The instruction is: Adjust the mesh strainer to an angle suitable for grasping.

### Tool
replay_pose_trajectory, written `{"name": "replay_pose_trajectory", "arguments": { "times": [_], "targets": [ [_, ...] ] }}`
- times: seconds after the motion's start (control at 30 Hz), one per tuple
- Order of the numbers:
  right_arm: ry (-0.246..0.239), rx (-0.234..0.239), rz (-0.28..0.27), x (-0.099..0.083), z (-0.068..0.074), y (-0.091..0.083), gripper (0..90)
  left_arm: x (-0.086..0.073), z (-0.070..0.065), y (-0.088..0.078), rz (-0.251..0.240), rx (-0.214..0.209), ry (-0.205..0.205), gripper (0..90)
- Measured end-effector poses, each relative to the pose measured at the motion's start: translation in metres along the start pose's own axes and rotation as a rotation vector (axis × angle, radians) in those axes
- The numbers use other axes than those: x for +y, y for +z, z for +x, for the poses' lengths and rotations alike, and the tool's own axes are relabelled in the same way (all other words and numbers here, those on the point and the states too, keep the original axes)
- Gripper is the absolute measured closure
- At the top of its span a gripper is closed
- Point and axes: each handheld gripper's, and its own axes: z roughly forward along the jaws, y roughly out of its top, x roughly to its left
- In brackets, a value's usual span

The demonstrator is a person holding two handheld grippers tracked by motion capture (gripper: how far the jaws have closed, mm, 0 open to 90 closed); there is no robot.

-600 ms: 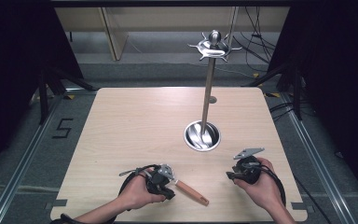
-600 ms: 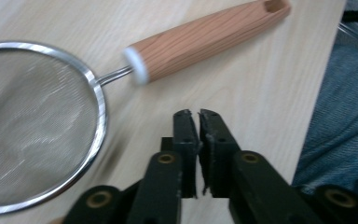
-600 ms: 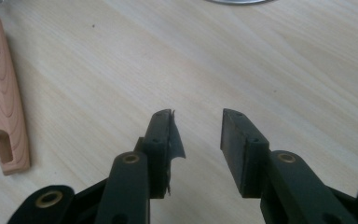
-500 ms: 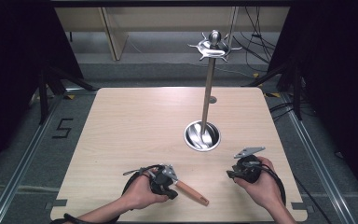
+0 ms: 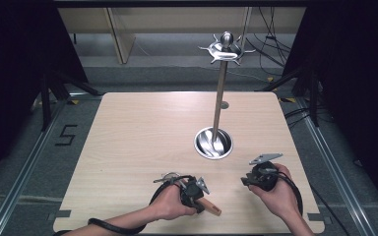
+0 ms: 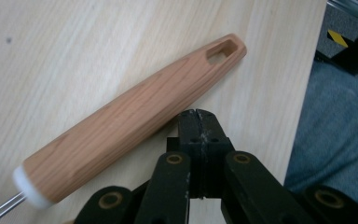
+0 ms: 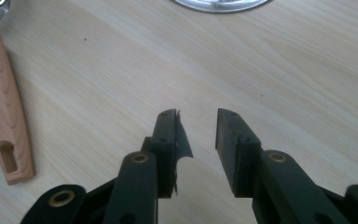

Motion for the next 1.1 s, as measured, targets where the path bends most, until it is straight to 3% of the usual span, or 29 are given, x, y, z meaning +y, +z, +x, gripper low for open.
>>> {"name": "replay_pose_trajectory", "arguments": {
  "times": [0.13,0.23,0.27,0.47,0.57,0.6,0.67,0.8,0.83,1.03,1.07,1.1],
  "targets": [
    [-0.002,-0.008,-0.004,0.0,-0.002,0.0,69.5,0.011,0.001,0.005,-0.011,0.015,0.002,89.0],
    [0.013,-0.01,-0.008,0.0,-0.003,-0.001,69.3,0.017,0.001,0.008,-0.013,0.026,-0.015,89.0],
    [0.002,-0.022,-0.016,0.0,-0.005,-0.001,69.2,0.023,0.003,0.011,-0.035,0.041,-0.028,88.9],
    [0.06,-0.031,-0.04,-0.001,-0.01,-0.003,67.5,0.039,0.008,0.019,-0.068,0.073,-0.068,88.9],
    [0.083,-0.052,-0.044,-0.001,-0.017,-0.007,67.0,0.045,0.01,0.021,-0.072,0.088,-0.068,88.9],
    [0.082,-0.065,-0.065,-0.002,-0.02,-0.007,66.9,0.05,0.01,0.024,-0.079,0.091,-0.101,88.9],
    [0.085,-0.077,-0.057,-0.002,-0.025,-0.01,66.7,0.054,0.012,0.026,-0.091,0.095,-0.101,88.9],
    [0.105,-0.104,-0.08,-0.006,-0.035,-0.012,66.2,0.063,0.012,0.032,-0.134,0.1,-0.144,88.9],
    [0.131,-0.1,-0.075,-0.006,-0.035,-0.013,66.1,0.064,0.013,0.033,-0.135,0.106,-0.141,88.9],
    [0.142,-0.12,-0.076,-0.008,-0.041,-0.014,64.9,0.072,0.02,0.035,-0.144,0.126,-0.148,88.8],
    [0.147,-0.118,-0.084,-0.009,-0.041,-0.014,64.8,0.073,0.02,0.036,-0.152,0.13,-0.168,88.7],
    [0.15,-0.122,-0.084,-0.009,-0.042,-0.014,64.6,0.073,0.022,0.035,-0.145,0.132,-0.15,88.6]
  ]
}}
